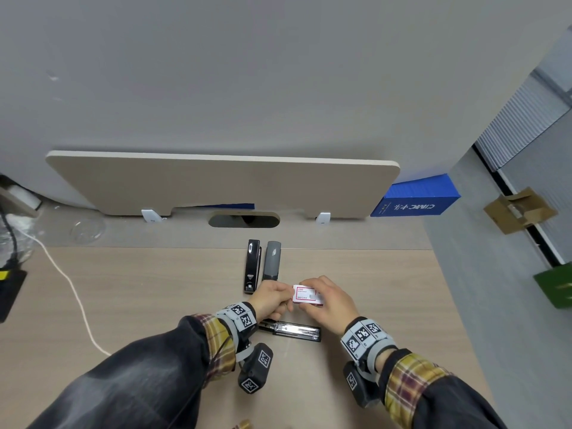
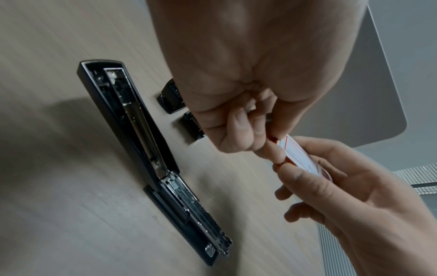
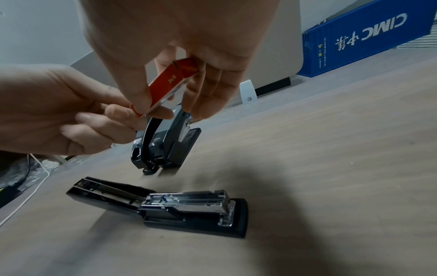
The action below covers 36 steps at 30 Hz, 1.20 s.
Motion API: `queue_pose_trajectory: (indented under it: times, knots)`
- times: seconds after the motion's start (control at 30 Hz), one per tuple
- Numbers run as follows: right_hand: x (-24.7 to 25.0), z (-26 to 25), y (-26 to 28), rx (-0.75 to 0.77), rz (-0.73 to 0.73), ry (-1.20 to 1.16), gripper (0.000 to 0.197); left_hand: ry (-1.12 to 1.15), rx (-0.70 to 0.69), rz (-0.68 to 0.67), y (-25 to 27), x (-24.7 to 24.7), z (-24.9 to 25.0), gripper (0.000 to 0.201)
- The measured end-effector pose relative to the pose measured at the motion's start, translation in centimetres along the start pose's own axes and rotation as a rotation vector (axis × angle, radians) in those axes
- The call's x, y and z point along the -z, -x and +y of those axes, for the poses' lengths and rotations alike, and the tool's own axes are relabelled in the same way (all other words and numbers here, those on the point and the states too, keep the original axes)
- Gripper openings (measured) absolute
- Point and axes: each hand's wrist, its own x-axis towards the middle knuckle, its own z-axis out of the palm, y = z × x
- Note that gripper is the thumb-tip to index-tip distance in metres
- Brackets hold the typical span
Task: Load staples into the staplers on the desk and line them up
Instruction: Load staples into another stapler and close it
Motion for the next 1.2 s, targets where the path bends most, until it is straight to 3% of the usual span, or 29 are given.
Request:
queue_pose_trajectory:
  times: [0.23, 0.33, 0.43, 0.63, 0.7, 1.0, 1.2]
  knots:
    - [-0.7, 0.7, -0.7, -0.014, -0.009, 0.139, 0.041, 0.034, 0.062, -0.024, -0.3, 0.3, 0.0, 0.022]
    - [-0.8, 0.9, -1.5, -0.039, 0.016, 0.256, 0.039, -0.017, 0.069, 0.081, -0.7, 0.5, -0.1, 0.020]
    - [-0.8, 1.4, -2.6, -0.158, -0.014, 0.370, 0.042, -0.052, 0.067, 0.190, -1.4, 1.1, -0.2, 0.015]
    - [-0.8, 2.7, -5.7, -0.506, -0.078, 0.326, 0.055, 0.072, 0.128, 0.222, -1.9, 2.1, 0.2, 0.013]
    - [-0.7, 3.2, -6.5, -0.550, -0.056, 0.269, 0.055, 0.076, 0.153, 0.221, -1.9, 2.3, 0.4, 0.027]
    - [-0.1, 2.1, -5.4, -0.393, -0.030, 0.178, 0.026, 0.046, 0.164, 0.094, -1.7, 1.9, 0.4, 0.048]
    - [-0.6, -0.6, -2.1, -0.053, -0.102, 0.024, 0.029, 0.072, 0.137, -0.011, -1.4, 0.4, -0.1, 0.052]
